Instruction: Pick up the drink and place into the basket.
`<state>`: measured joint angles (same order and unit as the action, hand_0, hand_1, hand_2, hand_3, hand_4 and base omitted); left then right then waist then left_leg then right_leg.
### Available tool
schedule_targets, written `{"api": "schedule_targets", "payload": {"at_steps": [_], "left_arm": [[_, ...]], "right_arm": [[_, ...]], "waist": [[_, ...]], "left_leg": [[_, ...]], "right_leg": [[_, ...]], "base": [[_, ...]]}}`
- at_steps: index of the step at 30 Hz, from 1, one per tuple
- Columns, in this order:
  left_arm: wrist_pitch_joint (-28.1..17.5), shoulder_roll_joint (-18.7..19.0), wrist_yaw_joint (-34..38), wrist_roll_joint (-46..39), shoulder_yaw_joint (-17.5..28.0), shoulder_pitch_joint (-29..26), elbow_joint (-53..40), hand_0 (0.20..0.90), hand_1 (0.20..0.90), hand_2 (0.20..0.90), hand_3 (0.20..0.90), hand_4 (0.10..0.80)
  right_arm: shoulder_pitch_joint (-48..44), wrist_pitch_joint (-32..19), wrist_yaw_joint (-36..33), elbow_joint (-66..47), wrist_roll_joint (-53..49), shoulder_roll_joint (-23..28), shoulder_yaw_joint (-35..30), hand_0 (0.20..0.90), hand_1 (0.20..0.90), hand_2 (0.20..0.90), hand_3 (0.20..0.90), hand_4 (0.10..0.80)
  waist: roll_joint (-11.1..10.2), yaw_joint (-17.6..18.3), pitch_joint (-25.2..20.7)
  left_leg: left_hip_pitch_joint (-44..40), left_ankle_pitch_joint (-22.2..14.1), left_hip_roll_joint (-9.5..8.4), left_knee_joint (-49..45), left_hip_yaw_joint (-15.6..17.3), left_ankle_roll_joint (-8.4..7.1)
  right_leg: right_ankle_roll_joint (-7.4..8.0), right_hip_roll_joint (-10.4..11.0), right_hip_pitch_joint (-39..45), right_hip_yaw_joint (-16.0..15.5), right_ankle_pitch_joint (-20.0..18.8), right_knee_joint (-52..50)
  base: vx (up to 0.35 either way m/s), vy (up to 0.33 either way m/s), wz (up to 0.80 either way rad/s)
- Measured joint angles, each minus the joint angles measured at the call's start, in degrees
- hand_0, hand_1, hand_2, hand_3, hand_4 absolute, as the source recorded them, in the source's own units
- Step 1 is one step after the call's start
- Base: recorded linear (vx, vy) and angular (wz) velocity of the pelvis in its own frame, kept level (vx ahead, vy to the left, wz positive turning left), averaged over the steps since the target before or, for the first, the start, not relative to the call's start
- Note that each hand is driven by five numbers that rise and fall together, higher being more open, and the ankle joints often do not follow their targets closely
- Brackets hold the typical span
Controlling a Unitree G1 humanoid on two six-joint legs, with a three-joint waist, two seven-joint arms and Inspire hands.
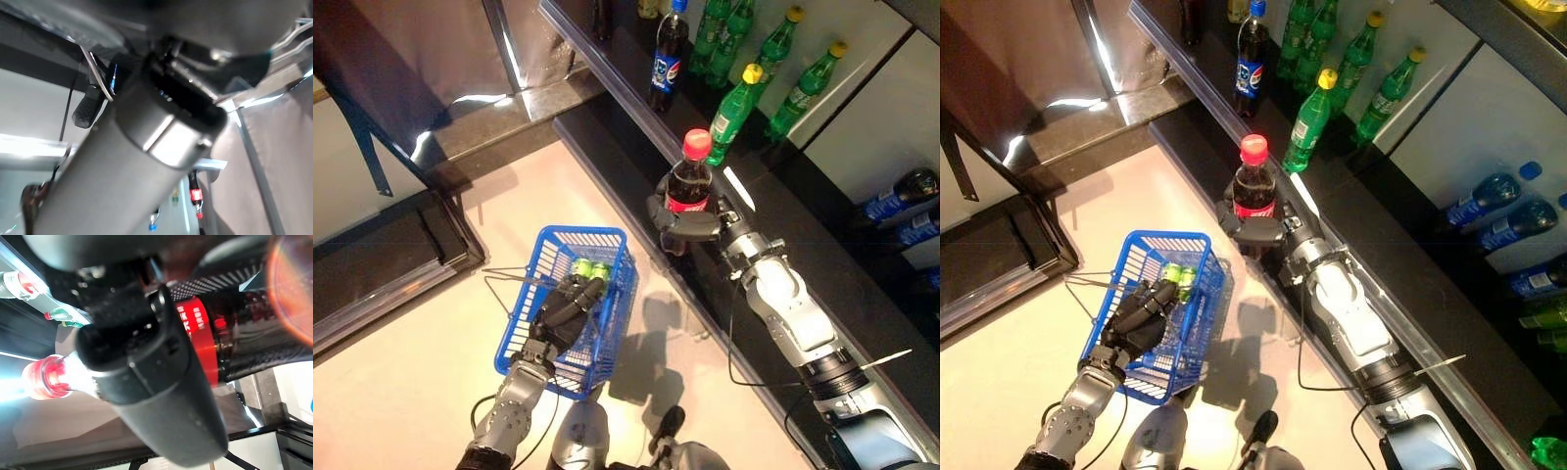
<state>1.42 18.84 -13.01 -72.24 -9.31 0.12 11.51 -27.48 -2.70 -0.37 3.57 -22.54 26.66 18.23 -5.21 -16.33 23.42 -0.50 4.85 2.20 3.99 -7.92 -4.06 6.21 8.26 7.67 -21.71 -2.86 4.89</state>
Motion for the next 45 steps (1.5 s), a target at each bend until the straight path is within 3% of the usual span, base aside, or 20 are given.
{"api": "schedule_targets", "payload": {"at_steps": [7,19,38,45], "left_arm": [[2.9,2.5,-1.0,1.0,-3.3,-0.2,-6.0,0.300,0.300,0.300,0.200,0.100],[8.9,7.0,-6.5,6.8,-5.3,-2.0,-9.4,0.300,0.300,0.300,0.200,0.100],[11.8,12.0,-13.2,8.1,-9.9,-5.2,-15.6,0.300,0.300,0.300,0.200,0.100],[13.1,13.4,-15.3,8.1,-10.4,-6.6,-16.8,0.300,0.300,0.300,0.200,0.100]], "right_arm": [[-0.1,1.2,0.0,0.0,0.1,0.0,1.6,0.300,0.300,0.300,0.200,0.100],[-0.5,2.4,0.3,0.0,1.3,0.1,3.6,0.300,0.300,0.300,0.200,0.100],[-4.1,4.7,2.8,0.5,10.2,3.2,10.5,0.300,0.300,0.300,0.200,0.100],[-7.7,5.6,3.9,5.7,15.6,4.3,13.0,0.300,0.300,0.300,0.200,0.100]], "waist": [[0.0,-0.2,0.0],[0.0,-0.8,0.0],[0.0,-2.4,0.0],[0.0,-2.6,0.0]], "left_leg": [[0.0,0.0,0.00,0.0,-0.2,-0.02],[0.3,0.1,-0.07,0.0,-0.5,-0.17],[0.6,0.2,-0.32,-0.2,-1.4,-0.24],[0.6,0.6,-0.51,-0.2,-2.3,-0.27]], "right_leg": [[0.06,0.0,0.0,-0.1,0.1,0.0],[0.16,0.0,0.0,-0.2,0.4,0.0],[0.23,0.1,0.2,-1.7,0.4,0.0],[0.31,0.1,0.7,-2.3,0.5,0.0]], "base": [[0.002,0.001,0.00],[0.000,0.000,0.00],[0.001,0.001,0.02],[0.006,-0.002,0.06]]}}
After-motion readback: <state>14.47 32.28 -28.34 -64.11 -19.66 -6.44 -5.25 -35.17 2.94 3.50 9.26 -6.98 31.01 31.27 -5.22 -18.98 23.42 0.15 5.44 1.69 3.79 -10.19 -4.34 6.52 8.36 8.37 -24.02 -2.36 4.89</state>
